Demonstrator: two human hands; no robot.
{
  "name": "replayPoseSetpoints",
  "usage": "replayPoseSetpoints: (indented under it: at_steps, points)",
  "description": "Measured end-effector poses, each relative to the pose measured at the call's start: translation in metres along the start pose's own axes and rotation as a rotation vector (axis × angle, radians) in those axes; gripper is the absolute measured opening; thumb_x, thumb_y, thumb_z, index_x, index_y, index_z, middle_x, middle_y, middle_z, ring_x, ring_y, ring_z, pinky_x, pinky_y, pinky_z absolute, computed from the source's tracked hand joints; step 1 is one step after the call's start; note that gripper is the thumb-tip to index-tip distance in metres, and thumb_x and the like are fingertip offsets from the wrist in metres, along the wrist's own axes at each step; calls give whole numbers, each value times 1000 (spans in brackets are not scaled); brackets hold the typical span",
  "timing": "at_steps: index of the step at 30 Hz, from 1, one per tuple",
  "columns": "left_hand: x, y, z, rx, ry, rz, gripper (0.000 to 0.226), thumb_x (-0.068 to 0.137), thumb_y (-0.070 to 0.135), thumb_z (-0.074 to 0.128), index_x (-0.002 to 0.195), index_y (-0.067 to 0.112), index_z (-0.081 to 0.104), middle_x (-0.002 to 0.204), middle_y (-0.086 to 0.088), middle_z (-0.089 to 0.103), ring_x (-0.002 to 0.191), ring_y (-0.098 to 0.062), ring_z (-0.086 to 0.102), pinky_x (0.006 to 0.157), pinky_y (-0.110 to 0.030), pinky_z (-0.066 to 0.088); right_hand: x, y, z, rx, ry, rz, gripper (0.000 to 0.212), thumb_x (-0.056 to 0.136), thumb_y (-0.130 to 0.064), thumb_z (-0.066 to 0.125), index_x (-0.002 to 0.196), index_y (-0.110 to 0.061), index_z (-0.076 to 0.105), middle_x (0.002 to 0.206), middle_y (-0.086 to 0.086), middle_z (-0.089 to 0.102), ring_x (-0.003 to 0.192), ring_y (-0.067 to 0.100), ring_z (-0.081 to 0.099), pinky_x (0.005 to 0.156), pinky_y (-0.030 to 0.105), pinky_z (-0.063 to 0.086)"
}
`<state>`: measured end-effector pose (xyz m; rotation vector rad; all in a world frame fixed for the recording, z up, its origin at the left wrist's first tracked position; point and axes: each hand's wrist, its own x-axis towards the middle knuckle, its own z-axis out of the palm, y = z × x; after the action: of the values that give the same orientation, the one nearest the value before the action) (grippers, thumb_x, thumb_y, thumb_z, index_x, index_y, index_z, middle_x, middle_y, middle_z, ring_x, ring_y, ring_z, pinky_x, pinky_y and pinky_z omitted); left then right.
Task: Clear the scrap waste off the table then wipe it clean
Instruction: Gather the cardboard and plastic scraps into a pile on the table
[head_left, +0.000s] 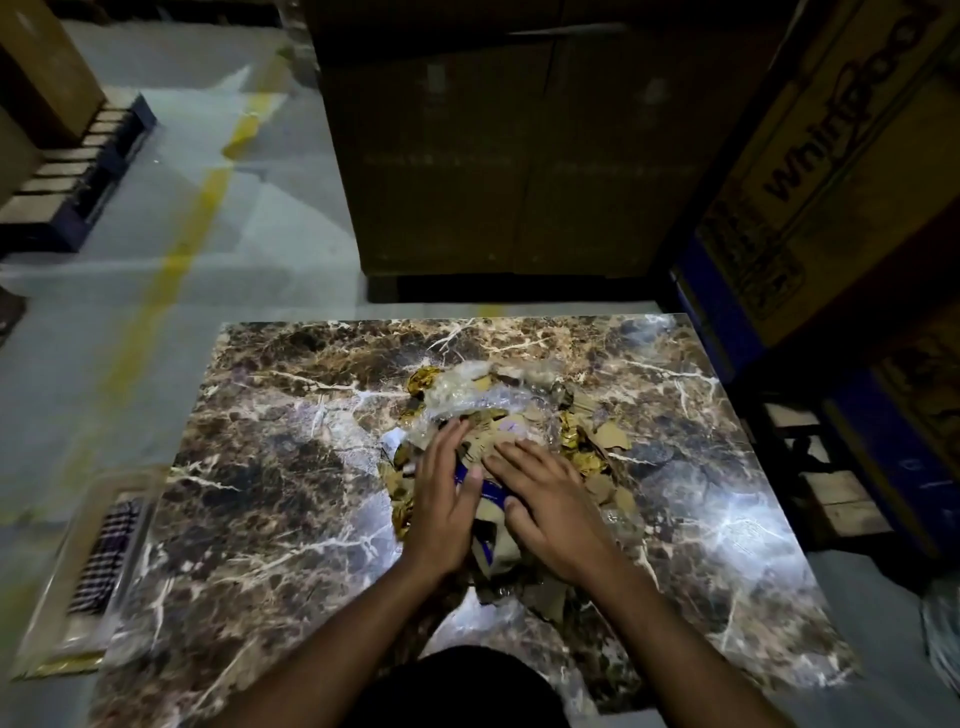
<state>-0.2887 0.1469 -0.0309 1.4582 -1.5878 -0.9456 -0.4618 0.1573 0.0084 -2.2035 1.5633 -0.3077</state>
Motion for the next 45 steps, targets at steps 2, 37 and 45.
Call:
replayPoseSetpoints:
  at_steps: [2, 37, 45]
  points:
    - [-1, -7, 12, 86, -56, 8, 57, 99, 63, 24, 153, 44, 28, 160, 23, 21, 146, 10, 10, 121, -31, 12, -4, 5, 13, -15, 5, 30, 61, 97, -46, 22, 157, -37, 29, 165, -11, 28, 153, 11, 18, 124, 44, 12]
    - [17, -15, 25, -195, -66, -75, 45, 96, 58, 39, 132, 38, 59, 149, 0, 46, 138, -12, 41, 114, -30, 36, 14, -25, 73, 480, 530, 388, 73, 93, -79, 28, 151, -36, 37, 159, -3, 36, 148, 17, 31, 117, 55, 29]
    - [15, 23, 25, -341, 175, -41, 28, 95, 33, 45, 104, 16, 66, 117, -5, 51, 107, 14, 50, 91, -3, 38, 25, -43, 37, 780, 694, 339, 64, 86, -57, 54, 144, -33, 41, 145, -11, 45, 122, -2, 48, 89, 15, 44]
